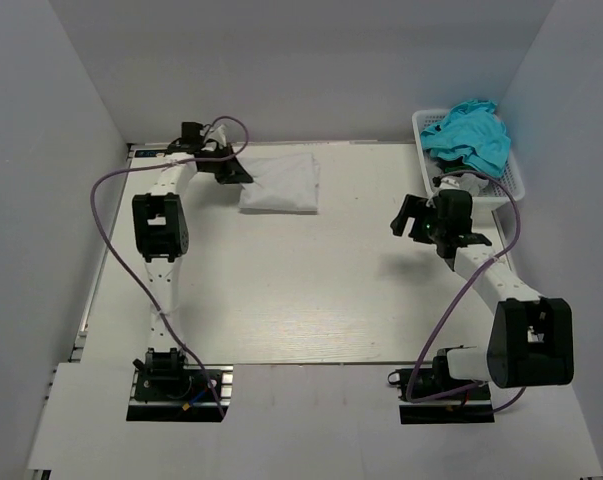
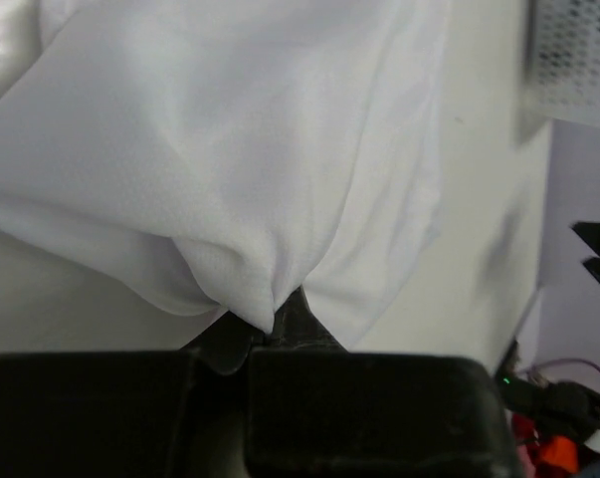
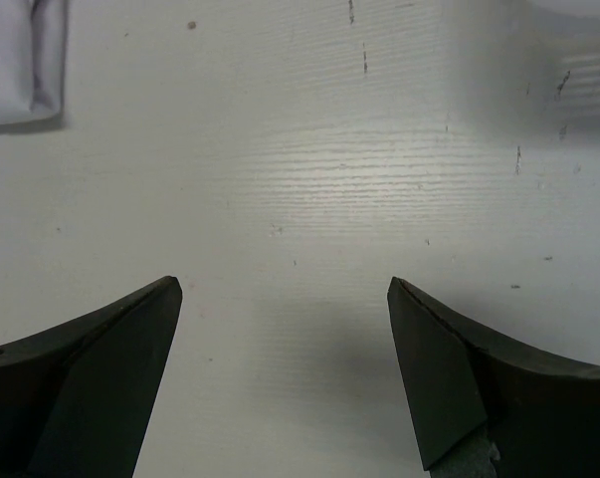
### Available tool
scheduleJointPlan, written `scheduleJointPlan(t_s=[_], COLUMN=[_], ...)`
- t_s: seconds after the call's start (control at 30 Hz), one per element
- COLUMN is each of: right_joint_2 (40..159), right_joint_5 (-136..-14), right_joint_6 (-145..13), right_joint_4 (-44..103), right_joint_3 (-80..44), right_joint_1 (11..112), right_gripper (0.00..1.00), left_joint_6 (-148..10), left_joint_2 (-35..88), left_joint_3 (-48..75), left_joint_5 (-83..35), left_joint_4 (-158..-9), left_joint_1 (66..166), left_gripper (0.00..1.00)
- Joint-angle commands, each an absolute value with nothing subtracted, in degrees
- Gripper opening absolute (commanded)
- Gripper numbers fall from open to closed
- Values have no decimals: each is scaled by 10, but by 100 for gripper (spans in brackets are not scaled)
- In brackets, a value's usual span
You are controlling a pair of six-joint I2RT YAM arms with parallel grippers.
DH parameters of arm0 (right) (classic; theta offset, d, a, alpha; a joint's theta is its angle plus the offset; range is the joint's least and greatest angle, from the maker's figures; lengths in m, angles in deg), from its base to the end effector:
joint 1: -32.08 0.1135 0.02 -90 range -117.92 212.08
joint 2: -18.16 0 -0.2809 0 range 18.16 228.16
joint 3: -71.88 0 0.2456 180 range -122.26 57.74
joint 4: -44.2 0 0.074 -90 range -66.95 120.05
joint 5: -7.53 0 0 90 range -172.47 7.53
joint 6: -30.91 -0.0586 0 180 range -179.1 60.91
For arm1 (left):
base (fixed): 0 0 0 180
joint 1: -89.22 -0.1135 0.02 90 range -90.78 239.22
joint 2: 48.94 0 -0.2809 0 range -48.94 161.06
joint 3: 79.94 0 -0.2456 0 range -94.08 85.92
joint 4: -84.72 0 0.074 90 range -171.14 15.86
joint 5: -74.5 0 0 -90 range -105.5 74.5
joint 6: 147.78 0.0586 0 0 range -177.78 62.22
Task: Fold and stack the t-shirts
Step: Put the neatly folded tshirt into the corner of the board with the left arm
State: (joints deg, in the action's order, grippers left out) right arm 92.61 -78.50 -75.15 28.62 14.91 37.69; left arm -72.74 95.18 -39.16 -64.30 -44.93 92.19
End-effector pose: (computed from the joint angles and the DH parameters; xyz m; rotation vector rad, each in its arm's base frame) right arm 0.2882 0.0324 0.2381 0.1563 2.1551 0.2938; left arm 0.5534 -0.0729 0.1646 0.0889 2.4428 -1.2024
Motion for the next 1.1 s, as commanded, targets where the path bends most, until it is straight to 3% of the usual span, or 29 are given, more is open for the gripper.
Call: scheduleJointPlan(t_s=[0.0,0.2,0.37,0.5,1.07], right_joint_2=[947,991,1017,1028,1085], right_joint_5=[-791,-783,-776,-771,-746], right_joint_6=[-750,-750,-757,-762,-772], right_joint_4=[308,285,268,264,225], right_joint_3=[102,57,24,11,-47], right_joint_1=[374,377,379,379,383], right_gripper=[90,90,90,90,90], left_joint_6=[-647,-547,-484,-436,-355], left_joint_2=[930,908,969,970,1014], left_joint_3=[-471,-457,-535,-501,-505], left_joint_5=[-565,-460,-374,-250,7], left_joint_4=[-333,-322,-286,-355,-507], left_joint_1=[880,812,763,751,745], left_gripper=[0,0,0,0,0])
